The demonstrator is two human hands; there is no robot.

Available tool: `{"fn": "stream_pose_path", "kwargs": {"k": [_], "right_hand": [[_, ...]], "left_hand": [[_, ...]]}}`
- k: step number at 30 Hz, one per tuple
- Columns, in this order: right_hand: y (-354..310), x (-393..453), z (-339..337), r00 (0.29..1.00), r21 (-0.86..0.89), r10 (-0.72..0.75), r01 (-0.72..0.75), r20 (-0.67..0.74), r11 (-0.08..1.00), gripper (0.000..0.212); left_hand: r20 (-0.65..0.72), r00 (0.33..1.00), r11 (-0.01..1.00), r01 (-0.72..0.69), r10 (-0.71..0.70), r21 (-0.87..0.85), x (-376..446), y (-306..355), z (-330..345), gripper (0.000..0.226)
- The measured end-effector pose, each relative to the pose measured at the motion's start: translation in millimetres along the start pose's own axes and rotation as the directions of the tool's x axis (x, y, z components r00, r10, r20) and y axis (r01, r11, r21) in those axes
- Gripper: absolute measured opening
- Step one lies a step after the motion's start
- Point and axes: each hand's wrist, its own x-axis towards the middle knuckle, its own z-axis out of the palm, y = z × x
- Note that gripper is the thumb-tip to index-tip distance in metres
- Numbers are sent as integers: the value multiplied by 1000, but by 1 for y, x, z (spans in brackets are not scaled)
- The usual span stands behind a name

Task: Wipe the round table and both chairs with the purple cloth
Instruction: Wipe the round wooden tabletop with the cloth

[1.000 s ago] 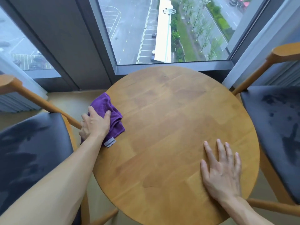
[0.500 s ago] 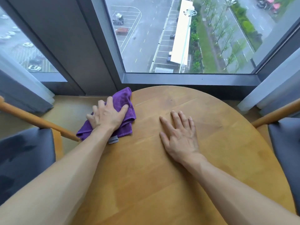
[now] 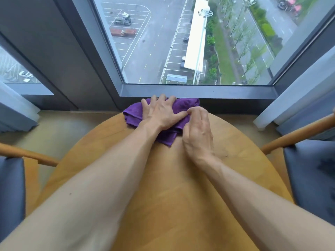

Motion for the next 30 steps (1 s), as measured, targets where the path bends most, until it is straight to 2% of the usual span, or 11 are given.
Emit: {"fn": "stream_pose_path", "kwargs": {"k": [4, 7, 9, 12, 15, 17, 20, 23, 25, 27, 30], "right_hand": [[27, 22, -34, 995, -247, 5, -30, -102, 968, 36], [54, 16, -60, 986, -440, 39, -108, -163, 892, 32], [66, 9, -74, 984, -486, 30, -113, -175, 866, 32], [73, 12, -87, 991, -501, 31, -92, -129, 860, 39], [72, 29, -88, 993, -414, 89, -50, 74, 909, 49], [67, 38, -79, 961, -412, 169, -66, 218, 909, 56], [50, 42, -49, 910, -567, 266, -42, 319, 823, 66], [31, 38, -17, 929, -678, 182, 92, 322, 730, 74], [26, 37, -3, 938, -716, 119, 164, 327, 679, 75], [24, 39, 6, 937, -709, 73, 207, 342, 675, 71], [23, 50, 14, 925, -645, 7, 260, 381, 719, 63]], "left_hand": [[7, 964, 964, -266, 266, 1, 1, 69, 8, 48], [41, 911, 911, -412, 411, 14, -9, 112, 16, 49], [57, 889, 891, -454, 454, -11, -15, 125, 18, 51], [35, 871, 864, -479, 489, -158, -23, 124, 13, 57], [19, 857, 789, -466, 516, -400, -31, 104, 4, 53], [-14, 883, 749, -406, 469, -523, -37, 85, -1, 43], [-83, 939, 832, -335, 334, -443, -52, 49, -3, 40], [-124, 967, 939, -245, 221, -241, -64, 10, 1, 45], [-191, 981, 975, -69, 28, -212, -72, -18, 0, 46], [-265, 956, 982, 80, -124, -171, -80, -43, -3, 45], [-231, 963, 990, 129, -137, -51, -99, -58, 1, 46]]}}
